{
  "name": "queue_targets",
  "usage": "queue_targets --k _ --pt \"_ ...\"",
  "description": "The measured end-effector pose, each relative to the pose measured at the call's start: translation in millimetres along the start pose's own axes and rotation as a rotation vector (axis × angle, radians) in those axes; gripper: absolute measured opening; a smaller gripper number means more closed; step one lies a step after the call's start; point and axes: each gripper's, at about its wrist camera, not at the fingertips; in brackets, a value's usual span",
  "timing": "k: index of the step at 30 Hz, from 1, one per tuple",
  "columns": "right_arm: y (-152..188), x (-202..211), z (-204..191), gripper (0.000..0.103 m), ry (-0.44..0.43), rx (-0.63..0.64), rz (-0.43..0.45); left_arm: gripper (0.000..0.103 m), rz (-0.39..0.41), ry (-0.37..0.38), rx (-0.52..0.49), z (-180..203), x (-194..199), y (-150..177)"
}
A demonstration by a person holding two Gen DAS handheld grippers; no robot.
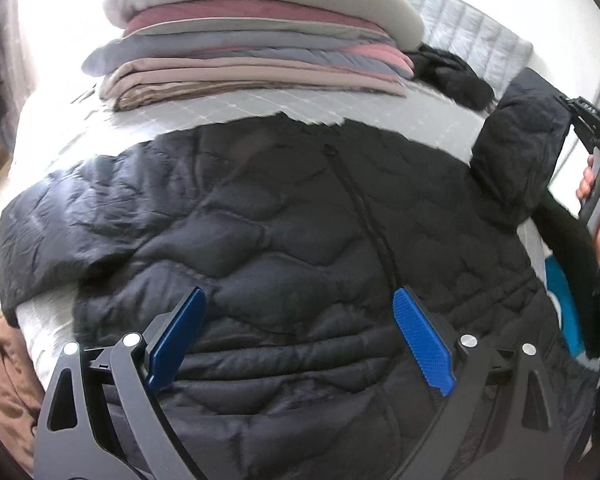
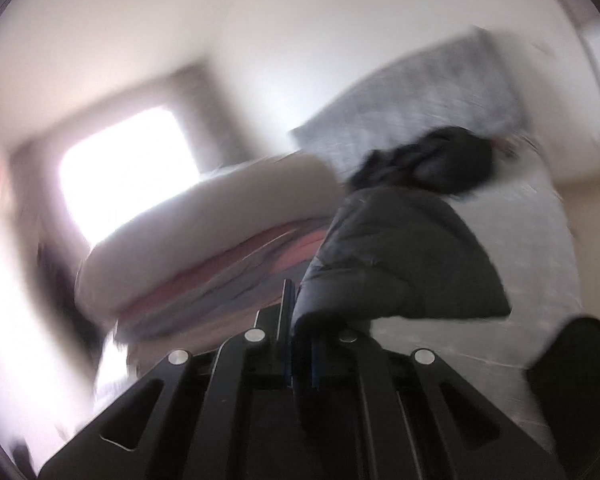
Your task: Fold large clothes
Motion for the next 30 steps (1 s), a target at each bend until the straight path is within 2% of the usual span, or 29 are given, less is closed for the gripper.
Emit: queue_targets --k 2,3,4,5,6,7,8,10,12,13,15,17,18,20,21,22,23,24,25,26,27,30 --pt "18.5 -30.1 -53.7 0.007 -0.023 0.127 -0.076 0.091 0.015 0.005 0.035 -11.0 6.5 -1.3" --pt "40.8 -51.9 -89.1 0.008 -0.038 0.219 -0.148 0.091 0.021 0.011 0.057 -18.1 9.5 -2.0" --pt "56.7 -68.6 -107.7 0.009 -0.049 0.265 -0.202 0.091 0.023 0.018 0.078 -24.6 11.5 -2.5" --pt "77.4 -86.1 -125.5 0.019 -0.072 0.309 -0.274 0.091 0.021 0.027 0.098 -30.9 12.2 -3.1" --pt "109.0 -109.6 -144.0 0.028 -0.106 0.354 -0.392 0.091 0.015 0.043 0.128 -39.2 12.9 -3.4" --pt "136.6 -128.2 -156.8 0.045 -0.128 0.394 -0.496 0.091 0.010 0.054 0.152 -45.3 12.9 -3.3" --pt "162.7 -142.3 -166.7 0.050 -0.142 0.435 -0.584 0.091 0.004 0.067 0.177 -51.5 12.9 -3.1" --pt "199.9 -155.4 -180.2 0.050 -0.176 0.476 -0.720 0.091 -0.006 0.098 0.223 -64.1 13.2 -1.7" --pt "203.1 -147.0 -184.0 0.050 -0.219 0.452 -0.710 0.091 -0.008 0.110 0.255 -74.3 15.9 1.0" --pt "192.3 -141.1 -181.5 0.050 -0.245 0.421 -0.673 0.091 -0.003 0.110 0.266 -77.9 17.7 1.9" --pt "165.2 -123.5 -166.0 0.060 -0.253 0.328 -0.571 0.091 0.006 0.114 0.277 -82.6 20.4 2.9" --pt "141.1 -107.3 -146.3 0.076 -0.212 0.217 -0.458 0.091 0.011 0.117 0.286 -86.0 21.7 2.6" --pt "130.1 -102.3 -129.7 0.078 -0.172 0.141 -0.404 0.091 0.011 0.121 0.291 -87.1 21.6 2.6" --pt "124.1 -99.1 -93.2 0.083 -0.054 0.010 -0.359 0.091 0.012 0.126 0.295 -87.8 21.4 2.9" --pt "125.7 -102.4 -71.1 0.083 0.006 -0.062 -0.356 0.091 0.014 0.125 0.294 -87.9 21.4 3.0" --pt "134.3 -113.1 -38.8 0.083 0.093 -0.171 -0.398 0.091 0.015 0.124 0.293 -88.0 21.5 3.0" --pt "140.8 -125.8 -19.0 0.083 0.137 -0.242 -0.475 0.091 0.017 0.124 0.292 -88.7 21.3 3.2" --pt "160.6 -146.6 6.9 0.083 0.147 -0.346 -0.630 0.091 0.019 0.127 0.291 -90.1 21.1 3.1" --pt "170.9 -151.2 13.3 0.083 0.117 -0.378 -0.656 0.091 0.019 0.132 0.294 -93.9 21.0 2.9" --pt "170.8 -144.0 11.5 0.083 0.103 -0.370 -0.607 0.091 0.020 0.138 0.302 -98.2 21.9 3.5" --pt "165.7 -142.5 9.3 0.083 0.104 -0.372 -0.609 0.091 0.023 0.154 0.323 -107.2 23.7 3.5" --pt "147.8 -123.1 -17.8 0.083 -0.016 -0.385 -0.541 0.091 0.066 0.211 0.439 -152.3 35.7 8.0"
Point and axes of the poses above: each gripper's, at about its wrist camera, not at the fingertips, and x roughly against the way its jaws point, z to its right, y to its underside, and after that the axes turned 8 degrees about -z, right-handed
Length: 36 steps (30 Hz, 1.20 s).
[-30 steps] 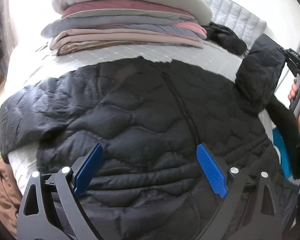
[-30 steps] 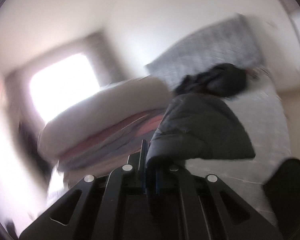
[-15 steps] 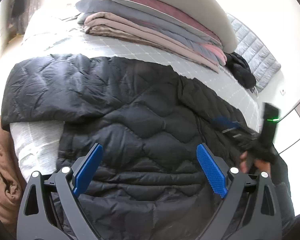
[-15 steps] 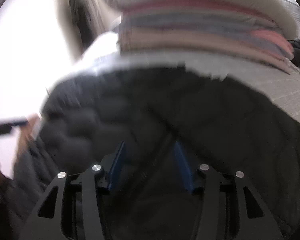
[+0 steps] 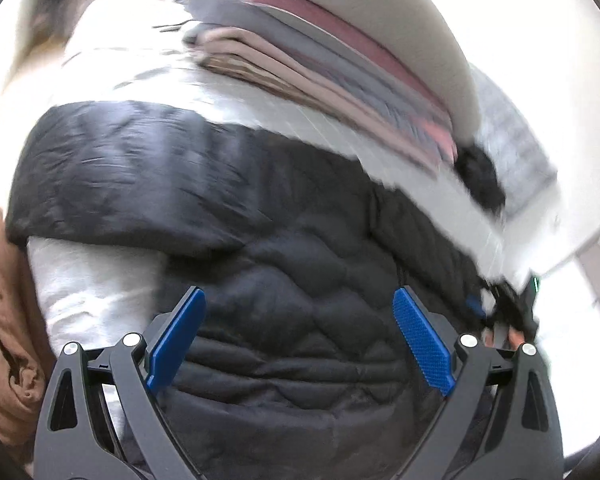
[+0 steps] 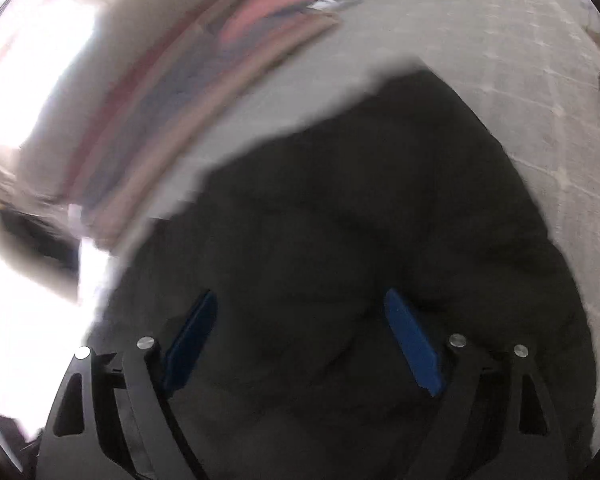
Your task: Fold large clothes
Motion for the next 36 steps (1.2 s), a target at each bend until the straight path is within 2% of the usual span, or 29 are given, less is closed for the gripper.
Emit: queue_targets --k 2,4,5,7,9,10,12,15,18,19,21,23,24,28,31,33,34,35,36 --pt "19.3 10.6 -23.9 0.083 -0.091 0.035 0.005 0.091 0.031 0.060 0.117 -41.7 17.2 -9.2" --pt "42.8 2.9 -47.7 0.086 -0.154 0.060 -0.042 0.091 0.073 0.162 0.329 -110.3 36.2 -11.4" --pt "53.0 -4.2 -53.6 0.086 -0.167 0.067 -0.071 0.091 0.102 0.217 0.455 -148.0 43.5 -6.2" --pt "72.3 -22.4 -61.8 0.086 -0.194 0.062 -0.151 0.091 0.135 0.290 0.641 -203.1 48.2 8.3" --pt "82.1 -35.4 -65.9 0.086 -0.215 0.056 -0.195 0.091 0.146 0.360 0.813 -256.9 43.2 25.8" --pt "85.0 -41.7 -70.4 0.086 -0.216 0.062 -0.208 0.091 0.144 0.399 0.861 -273.2 37.8 31.0" --pt "87.4 -50.1 -80.6 0.086 -0.215 0.083 -0.219 0.091 0.136 0.462 0.932 -300.1 24.9 38.5" --pt "94.7 -56.7 -83.7 0.086 -0.221 0.096 -0.224 0.091 0.170 0.483 0.999 -322.6 13.3 41.1" --pt "104.4 -63.0 -77.4 0.086 -0.225 0.065 -0.230 0.091 0.190 0.564 1.030 -330.9 -8.3 31.7" --pt "108.2 -49.5 -76.9 0.086 -0.231 0.056 -0.229 0.091 0.189 0.578 1.035 -331.1 -13.3 29.2" --pt "107.9 -48.2 -69.3 0.086 -0.236 0.043 -0.233 0.091 0.178 0.614 1.046 -332.1 -27.8 23.0" --pt "106.9 -44.6 -67.8 0.086 -0.234 0.044 -0.235 0.091 0.154 0.604 1.056 -334.1 -40.6 17.2" --pt "106.8 -43.5 -67.9 0.086 -0.231 0.047 -0.236 0.091 0.150 0.571 1.067 -336.4 -45.9 17.0" --pt "108.3 -42.2 -68.3 0.086 -0.230 0.052 -0.236 0.091 0.172 0.502 1.140 -351.2 -58.6 14.7" --pt "108.6 -42.7 -67.8 0.086 -0.231 0.052 -0.236 0.090 0.194 0.466 1.159 -362.1 -59.2 11.4" --pt "108.0 -41.2 -67.1 0.086 -0.230 0.052 -0.234 0.068 0.224 0.433 1.122 -361.8 -54.5 2.5" --pt "107.0 -37.9 -64.7 0.086 -0.231 0.050 -0.232 0.050 0.244 0.429 1.094 -363.9 -50.5 -0.8" --pt "106.5 -37.3 -64.9 0.086 -0.234 0.048 -0.229 0.023 0.264 0.438 1.063 -362.5 -47.9 -5.6" --pt "106.2 -36.0 -63.0 0.086 -0.236 0.047 -0.226 0.013 0.293 0.450 1.031 -360.3 -43.6 -9.9"
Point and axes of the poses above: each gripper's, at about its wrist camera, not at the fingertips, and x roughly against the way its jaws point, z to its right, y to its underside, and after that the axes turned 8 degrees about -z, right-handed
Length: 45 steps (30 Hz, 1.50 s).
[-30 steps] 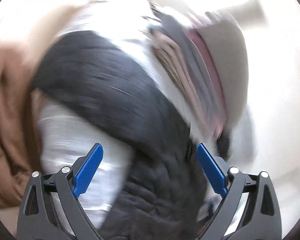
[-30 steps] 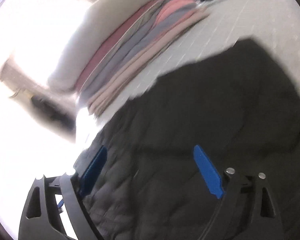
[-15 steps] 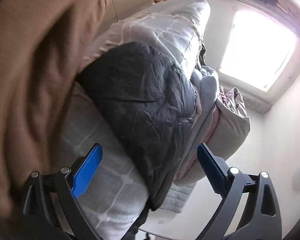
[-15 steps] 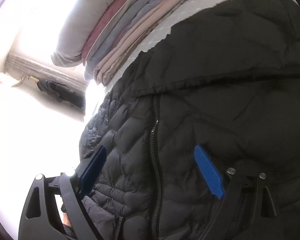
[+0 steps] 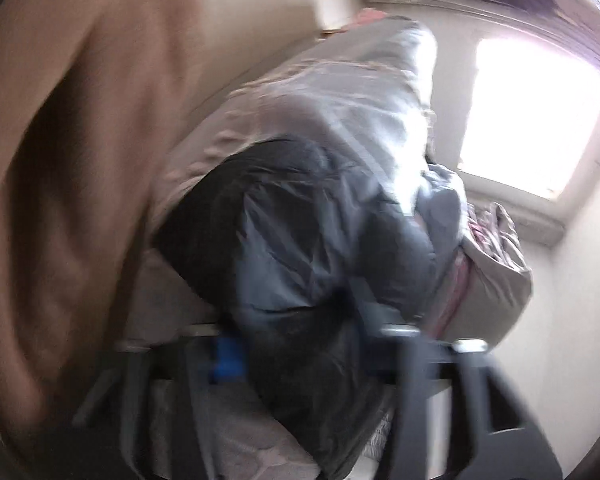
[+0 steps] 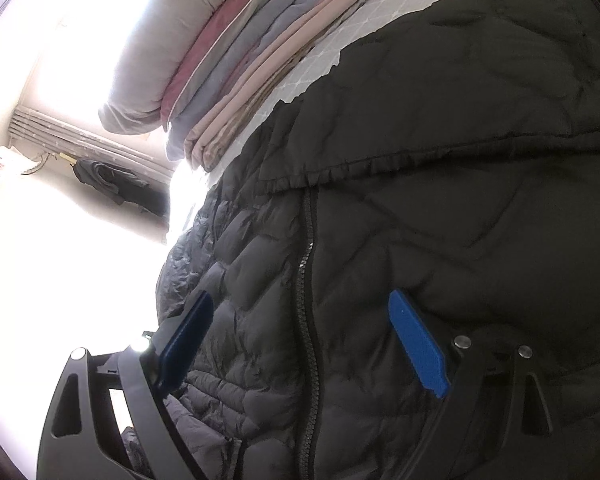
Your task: Fold large clothes
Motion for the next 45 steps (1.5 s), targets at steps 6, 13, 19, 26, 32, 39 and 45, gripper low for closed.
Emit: queue_targets --k 6,13,19,26,32,39,45 --pt "-3.6 18.1 -4.1 0.086 -0.044 -0.010 0.051 0.004 0.114 0.096 -0.225 66.6 32.5 23.3" --pt "-8.8 77.9 -15.5 0.086 -0.170 -0.010 0.189 0.004 0.059 0.176 -0.607 195.4 23.5 132.1" --pt "-10.0 140.6 -2.7 0.086 -0.294 -0.057 0.312 0.004 -0.137 0.236 -0.925 280.6 -53.4 298.3" --pt "-9.9 180.1 37.9 0.086 -0.376 -0.174 0.407 0.007 -0.508 -0.213 -1.330 198.6 -224.9 501.3" --pt "-13.2 180.0 46.1 0.086 -0.429 -0.209 0.385 0.033 -0.593 -0.657 -1.662 108.9 -280.9 568.1" --pt "-16.9 165.1 40.3 0.086 -0.432 -0.210 0.347 0.056 -0.519 -0.559 -1.722 154.2 -227.6 559.2" --pt "-17.1 130.3 27.6 0.086 -0.419 -0.177 0.255 0.068 -0.415 -0.499 -1.624 184.6 -207.4 499.0"
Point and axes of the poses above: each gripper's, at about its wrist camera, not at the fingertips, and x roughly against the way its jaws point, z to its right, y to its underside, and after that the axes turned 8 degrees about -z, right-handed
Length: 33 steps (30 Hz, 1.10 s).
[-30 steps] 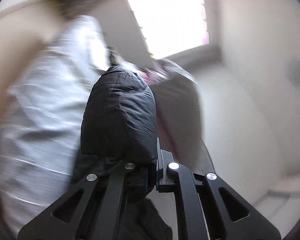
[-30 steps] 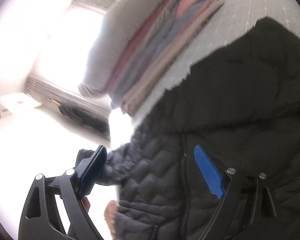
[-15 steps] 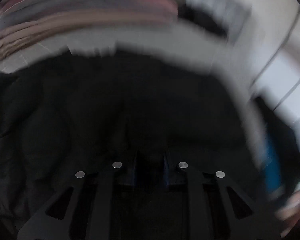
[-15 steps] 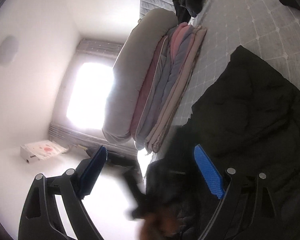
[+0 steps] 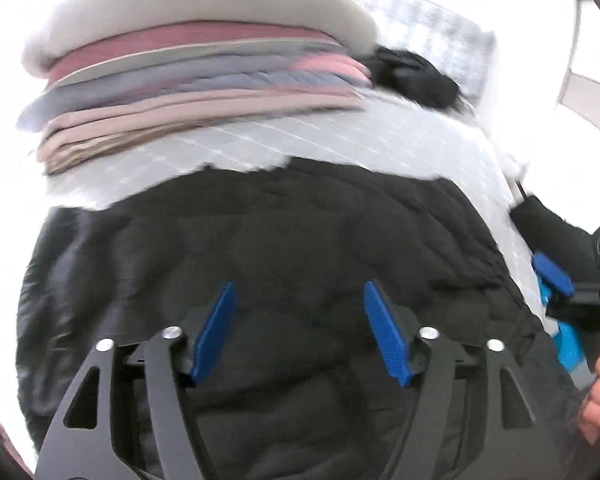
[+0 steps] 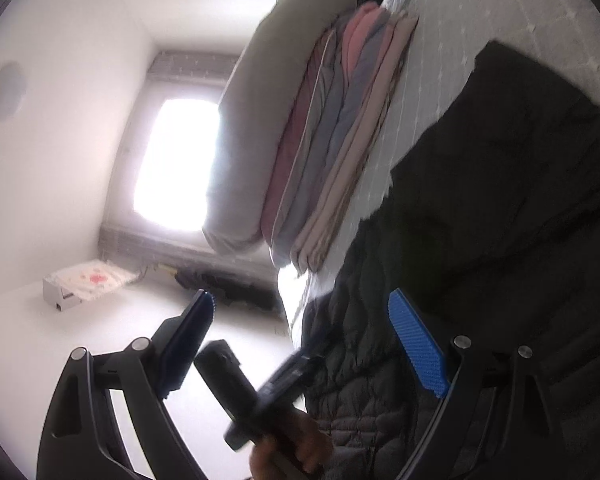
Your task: Fold large clothes
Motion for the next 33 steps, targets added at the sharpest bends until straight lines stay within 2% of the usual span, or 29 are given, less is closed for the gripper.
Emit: queue_targets --k 3,5,10,11,14,15,16,18,21,23,24,28,32,33 --pt "4.4 -23.8 1.1 0.086 0.019 0.017 -0.061 0.068 -0.041 0.010 0.052 -34.2 -4.4 4.8" --pt "7.4 -38.3 -0.9 0.086 0.026 0.034 -0.101 0.068 -0.040 0.004 0.109 -54.2 -5.0 9.1" --pt "-14.6 -103.0 -5.4 0.086 0.062 0.106 -0.216 0.069 -0.037 0.006 0.328 -129.2 -16.0 24.1" --pt "-22.9 -123.1 3.0 0.086 0.112 0.104 -0.258 0.069 -0.045 0.010 0.364 -143.5 -22.2 26.9" --pt "-40.3 -154.8 40.5 0.086 0.378 0.095 -0.257 0.069 -0.061 -0.036 0.442 -184.9 -35.4 36.7" --pt "-44.4 -157.8 60.1 0.086 0.402 0.053 -0.257 0.069 -0.061 -0.044 0.458 -194.8 -37.0 38.0" --pt "-46.7 -156.3 73.8 0.082 0.377 0.000 -0.252 0.069 -0.057 -0.035 0.483 -204.5 -37.3 39.2" --pt "-51.0 -149.1 73.6 0.081 0.326 -0.039 -0.241 0.069 -0.050 -0.011 0.517 -212.2 -34.6 40.0" --pt "-54.2 -136.0 48.6 0.081 0.224 0.016 -0.185 0.069 -0.055 -0.008 0.481 -201.4 -30.2 36.6" --pt "-51.2 -141.3 32.5 0.081 0.182 0.060 -0.195 0.070 -0.055 0.015 0.459 -190.8 -25.2 36.1" --pt "-47.8 -148.6 24.4 0.081 0.184 0.095 -0.220 0.070 -0.054 0.029 0.450 -184.2 -22.6 35.5" --pt "-40.0 -175.8 21.6 0.082 0.393 0.186 -0.252 0.074 -0.029 0.065 0.432 -167.3 -7.2 33.9" --pt "-44.3 -203.4 44.6 0.081 0.386 0.150 -0.312 0.077 0.038 0.098 0.462 -169.2 20.4 30.9" --pt "-44.8 -208.6 47.2 0.075 0.365 0.154 -0.326 0.078 0.057 0.099 0.474 -173.1 26.9 29.5"
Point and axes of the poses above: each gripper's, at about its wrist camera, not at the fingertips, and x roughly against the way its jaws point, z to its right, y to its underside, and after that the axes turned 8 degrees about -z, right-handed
